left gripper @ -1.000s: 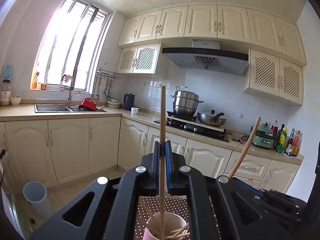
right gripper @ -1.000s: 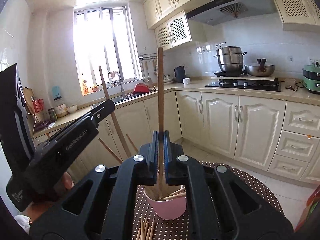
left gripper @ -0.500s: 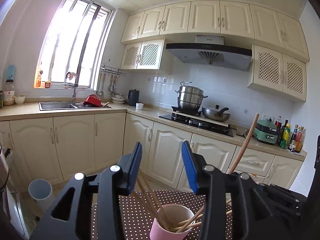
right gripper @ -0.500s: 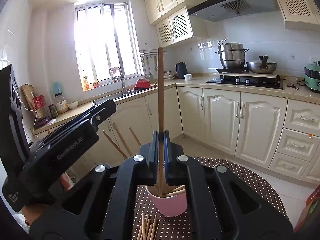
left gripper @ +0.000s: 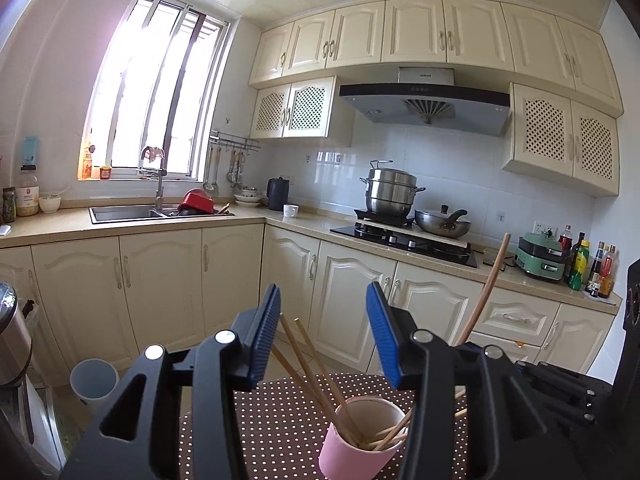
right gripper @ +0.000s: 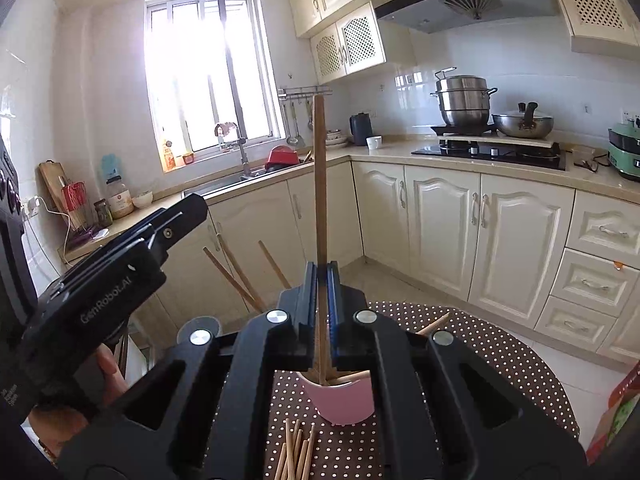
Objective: Organize utensils
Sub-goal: 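Open the left tool over the cup while the right tool releases its chopstick into it, then lower both tools to the chopstick pile and close each on a chopstick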
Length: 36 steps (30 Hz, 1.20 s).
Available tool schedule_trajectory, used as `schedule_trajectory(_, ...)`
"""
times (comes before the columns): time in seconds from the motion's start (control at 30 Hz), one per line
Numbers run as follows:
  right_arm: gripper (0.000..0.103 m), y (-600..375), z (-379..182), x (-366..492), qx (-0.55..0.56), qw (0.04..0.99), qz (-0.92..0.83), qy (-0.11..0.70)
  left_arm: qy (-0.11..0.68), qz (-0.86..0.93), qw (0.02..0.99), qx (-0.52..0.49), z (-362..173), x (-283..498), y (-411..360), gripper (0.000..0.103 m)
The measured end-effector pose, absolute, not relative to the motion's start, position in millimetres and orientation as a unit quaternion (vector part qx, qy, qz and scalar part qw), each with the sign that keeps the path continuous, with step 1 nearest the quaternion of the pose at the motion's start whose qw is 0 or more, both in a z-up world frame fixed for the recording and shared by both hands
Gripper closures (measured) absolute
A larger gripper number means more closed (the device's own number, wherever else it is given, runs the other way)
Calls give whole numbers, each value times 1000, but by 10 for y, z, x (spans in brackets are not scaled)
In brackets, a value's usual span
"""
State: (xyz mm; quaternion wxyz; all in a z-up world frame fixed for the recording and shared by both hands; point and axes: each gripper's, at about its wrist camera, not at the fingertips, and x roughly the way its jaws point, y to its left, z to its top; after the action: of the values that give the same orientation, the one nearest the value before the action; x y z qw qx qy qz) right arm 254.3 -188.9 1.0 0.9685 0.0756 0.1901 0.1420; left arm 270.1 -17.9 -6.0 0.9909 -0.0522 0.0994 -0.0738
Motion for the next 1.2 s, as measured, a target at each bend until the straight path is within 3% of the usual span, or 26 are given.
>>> schedule_trajectory(0.4, 96, -1868, 53, 2443, 78, 969, 136, 190, 92, -60, 993, -40, 2, 2493, -79, 48)
schedule_trajectory(0.47, 90, -1866, 59, 2420, 79, 969, 133, 190, 92, -57, 993, -36, 13, 2456, -66, 46)
schedule_trajectory(0.53, 66, -1880, 74, 2389, 81, 970, 131, 187, 91, -55, 994, -33, 26, 2406, -50, 46)
schedule_trajectory(0.6, 54, -1880, 94, 2351, 82, 972, 126, 180, 91, -53, 994, -30, 39, 2358, -31, 46)
schedule_trajectory(1.0, 54, -1913, 217, 1996, 81, 974, 134, 166, 114, -40, 993, -12, 44, 2043, 42, 44)
schedule_trajectory(1.2, 54, -1945, 49, 1849, 71, 969, 142, 190, 185, -57, 981, 2, -218, 1979, 4, 43)
